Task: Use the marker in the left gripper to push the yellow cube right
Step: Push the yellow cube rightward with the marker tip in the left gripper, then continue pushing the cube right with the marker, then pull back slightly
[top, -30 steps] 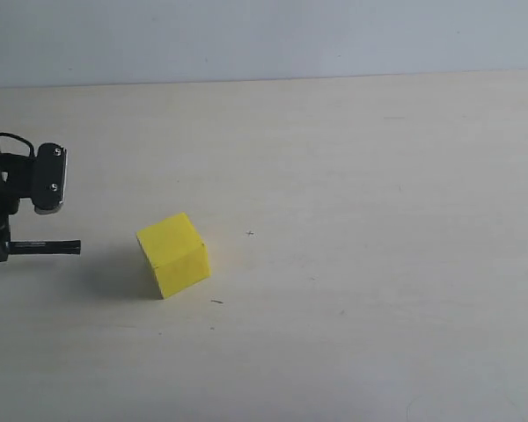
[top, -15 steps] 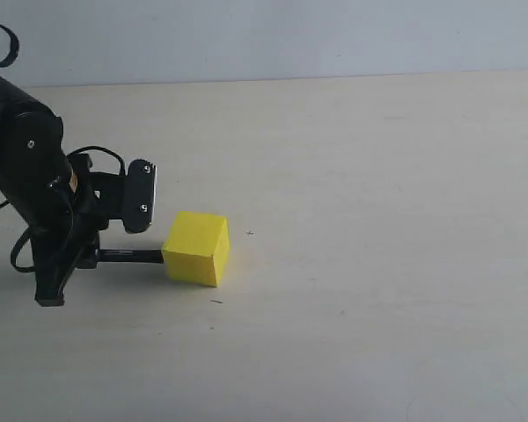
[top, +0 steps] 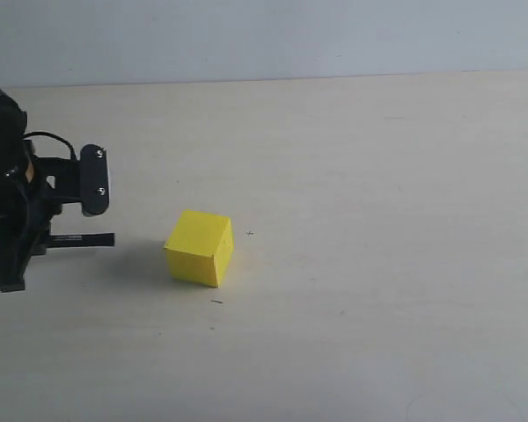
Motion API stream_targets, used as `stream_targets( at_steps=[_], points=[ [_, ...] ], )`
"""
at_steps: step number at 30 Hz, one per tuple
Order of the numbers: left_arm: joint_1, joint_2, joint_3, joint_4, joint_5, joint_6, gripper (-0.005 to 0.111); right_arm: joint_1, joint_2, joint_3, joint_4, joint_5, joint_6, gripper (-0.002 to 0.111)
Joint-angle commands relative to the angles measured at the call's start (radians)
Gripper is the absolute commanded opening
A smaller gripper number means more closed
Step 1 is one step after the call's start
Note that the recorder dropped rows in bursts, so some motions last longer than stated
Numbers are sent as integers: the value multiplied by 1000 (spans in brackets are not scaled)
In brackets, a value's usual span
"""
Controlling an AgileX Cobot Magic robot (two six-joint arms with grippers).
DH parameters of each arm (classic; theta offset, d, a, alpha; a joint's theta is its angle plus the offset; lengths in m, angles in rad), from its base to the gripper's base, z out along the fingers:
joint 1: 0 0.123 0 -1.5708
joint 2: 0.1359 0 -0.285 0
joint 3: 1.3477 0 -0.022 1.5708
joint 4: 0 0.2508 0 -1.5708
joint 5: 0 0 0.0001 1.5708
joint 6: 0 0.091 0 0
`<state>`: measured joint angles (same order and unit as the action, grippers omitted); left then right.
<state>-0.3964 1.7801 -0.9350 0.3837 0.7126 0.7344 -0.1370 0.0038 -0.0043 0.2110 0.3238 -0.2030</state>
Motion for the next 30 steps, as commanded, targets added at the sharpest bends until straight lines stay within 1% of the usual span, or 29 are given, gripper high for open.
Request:
stream_targets(
  at_steps=[1,3,5,6,9,11,13,16,19,21,24,25,26,28,30],
  points=[
    [-97,13,2,-173,-112,98,0,4,-4,4,-1,-11,-1,0],
    [-151,13,2,-190,-151,98,0,4,-4,4,-1,-11,-1,0],
    [-198,11,2,-190,-141,96,0,4,-4,4,-1,-11,-1,0],
    [-210,7,2,-184,-124,96,0,4,-4,4,-1,-11,-1,0],
    [-207,9,2,-172,-73,88,0,4,-4,4,-1,-11,-1,0],
    [-193,9,2,-127,-50,38,0,4,-4,4,-1,-11,-1,0],
    [-180,9,2,-94,-32,1,0,4,-4,4,-1,-11,-1,0],
    [-170,9,2,-80,-31,-8,0,4,-4,4,-1,-11,-1,0],
    [-173,9,2,-87,-73,-8,0,4,-4,4,-1,-11,-1,0],
    [-183,11,2,-126,-124,-8,0,4,-4,4,-1,-11,-1,0],
    [-224,18,2,-194,-214,18,0,4,-4,4,-1,-11,-1,0],
    [-246,25,2,-214,-247,33,0,4,-4,4,-1,-11,-1,0],
    [-261,30,2,-216,-278,37,0,4,-4,4,-1,-11,-1,0],
    [-288,36,2,-215,-302,40,0,4,-4,4,-1,-11,-1,0],
    [-291,36,2,-215,-278,40,0,4,-4,4,-1,-11,-1,0]
  ],
)
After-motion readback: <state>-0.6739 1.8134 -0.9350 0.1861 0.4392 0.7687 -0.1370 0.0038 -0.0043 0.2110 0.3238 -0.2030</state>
